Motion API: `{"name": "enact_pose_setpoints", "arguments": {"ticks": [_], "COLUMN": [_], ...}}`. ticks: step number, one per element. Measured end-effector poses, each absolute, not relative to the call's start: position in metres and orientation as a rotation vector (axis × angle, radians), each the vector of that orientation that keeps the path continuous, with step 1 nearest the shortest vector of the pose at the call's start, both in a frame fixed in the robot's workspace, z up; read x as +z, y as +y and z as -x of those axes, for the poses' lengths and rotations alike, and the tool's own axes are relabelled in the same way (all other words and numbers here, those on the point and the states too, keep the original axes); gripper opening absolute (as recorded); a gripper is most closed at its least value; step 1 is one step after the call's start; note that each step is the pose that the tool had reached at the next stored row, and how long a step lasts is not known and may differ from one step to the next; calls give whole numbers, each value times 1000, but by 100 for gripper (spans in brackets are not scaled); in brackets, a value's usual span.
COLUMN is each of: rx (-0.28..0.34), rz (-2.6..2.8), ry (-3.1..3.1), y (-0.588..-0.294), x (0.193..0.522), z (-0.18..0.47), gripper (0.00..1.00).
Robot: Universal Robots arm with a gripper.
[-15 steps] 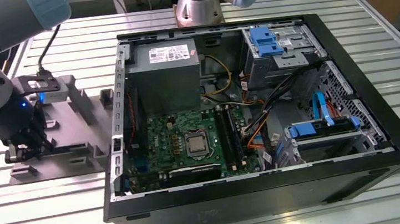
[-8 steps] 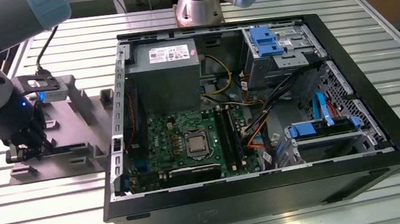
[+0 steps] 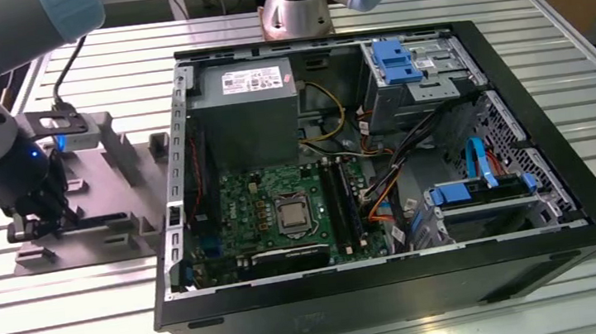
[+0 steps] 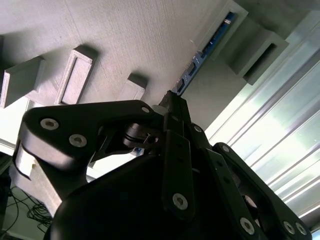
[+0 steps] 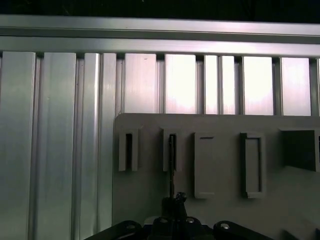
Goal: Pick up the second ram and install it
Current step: 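Pick up the second ram and move it above second insertion slot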
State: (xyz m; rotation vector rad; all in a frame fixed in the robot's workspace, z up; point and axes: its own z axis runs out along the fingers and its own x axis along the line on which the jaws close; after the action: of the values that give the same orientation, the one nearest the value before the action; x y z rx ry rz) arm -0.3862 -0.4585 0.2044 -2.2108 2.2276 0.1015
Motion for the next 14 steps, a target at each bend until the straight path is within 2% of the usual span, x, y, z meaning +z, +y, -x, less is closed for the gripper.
{"name": "enact_pose_setpoints", "arguments": {"ticks": [14], "rx": [101], "rz": [2211], "ry": [2227], "y": [-458], "x": [215], "z": [386], "gripper": [12]}}
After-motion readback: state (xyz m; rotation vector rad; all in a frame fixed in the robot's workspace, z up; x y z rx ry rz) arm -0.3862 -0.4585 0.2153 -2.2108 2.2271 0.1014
